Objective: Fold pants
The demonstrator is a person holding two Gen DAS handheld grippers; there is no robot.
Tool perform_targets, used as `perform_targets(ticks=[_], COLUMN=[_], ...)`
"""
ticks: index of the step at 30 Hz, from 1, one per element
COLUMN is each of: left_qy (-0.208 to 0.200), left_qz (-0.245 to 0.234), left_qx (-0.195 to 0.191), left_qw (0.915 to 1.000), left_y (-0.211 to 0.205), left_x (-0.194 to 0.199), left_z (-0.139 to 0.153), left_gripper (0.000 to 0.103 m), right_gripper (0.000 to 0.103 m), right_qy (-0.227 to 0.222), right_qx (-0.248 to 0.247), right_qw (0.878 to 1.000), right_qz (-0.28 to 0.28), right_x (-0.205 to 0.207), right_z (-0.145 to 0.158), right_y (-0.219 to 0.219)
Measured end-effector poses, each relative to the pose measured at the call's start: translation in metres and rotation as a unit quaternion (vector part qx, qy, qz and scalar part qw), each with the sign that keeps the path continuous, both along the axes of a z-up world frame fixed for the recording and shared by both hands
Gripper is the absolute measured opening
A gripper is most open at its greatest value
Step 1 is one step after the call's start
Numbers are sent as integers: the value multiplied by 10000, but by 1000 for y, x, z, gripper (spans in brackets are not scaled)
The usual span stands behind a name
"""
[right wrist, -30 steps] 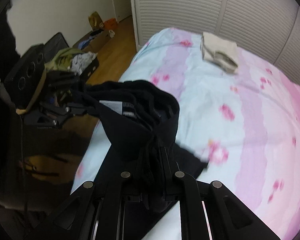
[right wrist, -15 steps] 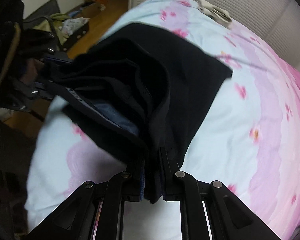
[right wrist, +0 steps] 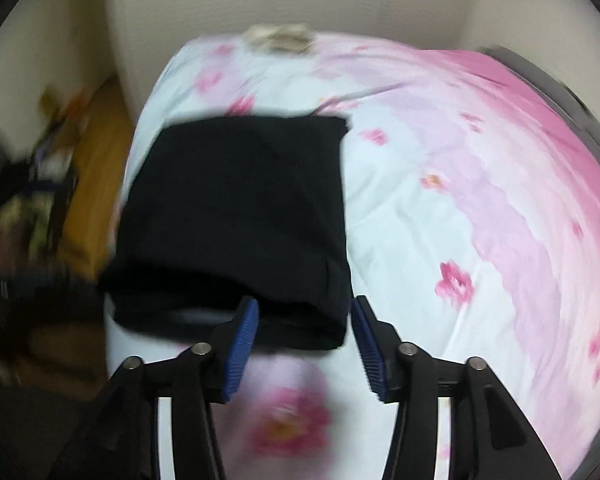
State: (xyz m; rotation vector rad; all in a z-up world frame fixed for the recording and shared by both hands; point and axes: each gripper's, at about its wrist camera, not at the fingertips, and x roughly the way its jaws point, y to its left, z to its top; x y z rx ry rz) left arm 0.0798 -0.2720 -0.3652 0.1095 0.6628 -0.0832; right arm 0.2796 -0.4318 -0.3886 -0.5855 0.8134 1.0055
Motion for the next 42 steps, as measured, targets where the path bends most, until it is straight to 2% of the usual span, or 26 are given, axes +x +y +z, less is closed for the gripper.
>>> perform_targets(ticks=[2,4,7,9,11,13,14,16,17,20,24,27,31,33,34,36,37,38,39,40,41,42], left_qy=[37,88,196,272,393,344,286,201,254,421,681,802,985,1069,1052,956,921,872,816,791,788,806], left_qz=[21,38,123,179,228,241,223,179,110,-264,-775,-1100,-1196,-1224,-1286,-1591,-1863,-2204,-2587,-2851,-3296,-3586], left_qx=[-62,-71,52,61,26,73,104,133,52,-135,-288,-321,-460,-490,-455,-402,-374,-334,-281,-246,-184,-139], left_qw=[10000,9999,9997,9995,9990,9991,9993,9995,9996,9987,9942,9902,9869,9855,9851,9818,9775,9709,9621,9549,9407,9299], left_y=[13,30,70,96,131,163,175,198,211,239,265,271,273,269,265,253,244,233,220,210,193,181], left_x=[8,20,45,59,79,94,99,110,118,136,156,166,177,184,187,196,202,209,217,223,236,245], left_z=[4,6,11,14,20,28,31,34,32,27,15,10,4,-1,-2,-1,0,1,2,2,2,2], left_gripper=[88,89,89,90,91,91,94,98,98,98,98,98,98,98,98,98,98,98,98,98,98,97], right_gripper=[71,77,78,78,78,78,78,78,78,78,78,78,78,78,78,70,61,56,56,56,56,56], right_qy=[153,347,549,793,1071,1241,1269,1243,1199,810,702,605,454,389,344,322,321,349,395,417,467,499], right_qx=[399,767,1126,1468,1818,2045,2131,2086,1994,1768,1755,1732,1640,1711,1752,1661,1510,1400,1316,1326,1398,1421], right_qw=[9978,9902,9725,9442,9094,8690,8430,8140,8055,7935,7522,7292,6988,6960,6993,7137,7233,7267,7240,7182,7045,6956], right_qz=[-507,-1117,-1965,-2839,-3583,-4330,-4774,-5277,-5450,-5766,-6313,-6593,-6948,-6963,-6922,-6797,-6730,-6716,-6760,-6818,-6942,-7025], right_x=[-6,-12,-14,-19,-24,-36,-46,-63,-70,-91,-114,-130,-148,-150,-151,-150,-148,-147,-148,-151,-156,-159], right_z=[9,14,15,15,12,10,8,3,2,7,11,13,13,11,10,6,2,-2,-8,-10,-16,-18], right_y=[-4,-6,1,-1,-4,-7,-6,6,13,38,69,88,108,114,118,128,133,135,134,133,127,123])
